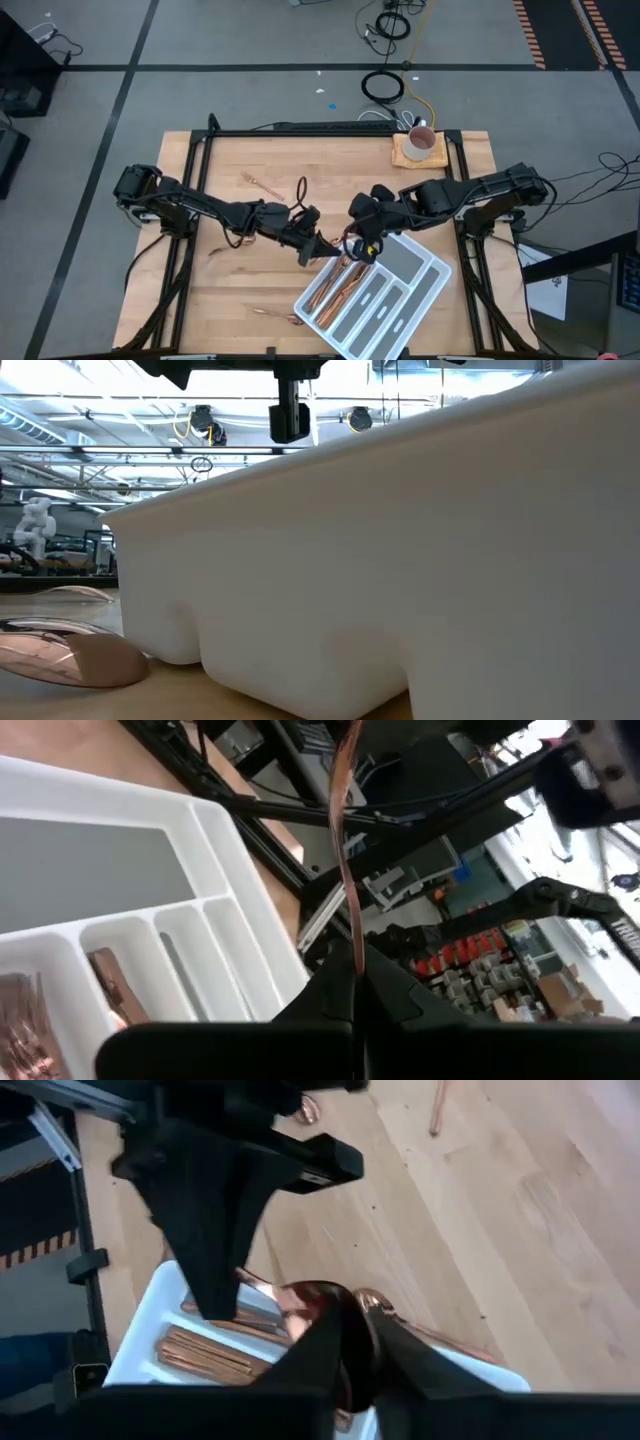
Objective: Sort silverware
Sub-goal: Put the gold spoon into the silverware tray
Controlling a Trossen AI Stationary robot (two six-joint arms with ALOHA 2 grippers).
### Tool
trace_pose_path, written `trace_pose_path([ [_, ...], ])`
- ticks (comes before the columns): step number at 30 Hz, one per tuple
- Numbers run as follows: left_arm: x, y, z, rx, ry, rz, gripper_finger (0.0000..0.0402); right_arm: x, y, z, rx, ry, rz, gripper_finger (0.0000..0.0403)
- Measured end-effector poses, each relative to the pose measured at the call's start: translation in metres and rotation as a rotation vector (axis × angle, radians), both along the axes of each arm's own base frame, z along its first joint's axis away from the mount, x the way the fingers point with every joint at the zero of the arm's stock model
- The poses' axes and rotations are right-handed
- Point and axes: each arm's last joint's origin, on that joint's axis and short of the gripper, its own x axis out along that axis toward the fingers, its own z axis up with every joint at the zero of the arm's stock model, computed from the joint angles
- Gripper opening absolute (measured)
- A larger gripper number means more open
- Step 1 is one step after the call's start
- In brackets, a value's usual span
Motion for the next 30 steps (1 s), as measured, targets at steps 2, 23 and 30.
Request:
trace_pose_path([
  [2,0.000,0.000,0.000,0.018,-0.005,-0.004,0.0000,0.000,0.000,0.000,0.001,0.000,0.014,0.0013],
  [23,-0.009,-0.005,-0.015,0.021,0.144,-0.410,0.0153,-0.040,0.006,-0.043,0.006,0.364,0.158,0.0001],
  [30,-0.011,-0.009,-0.016,0.002,0.156,-0.460,0.0155,-0.070,0.028,-0.077,0.207,0.196,0.262,0.0001],
])
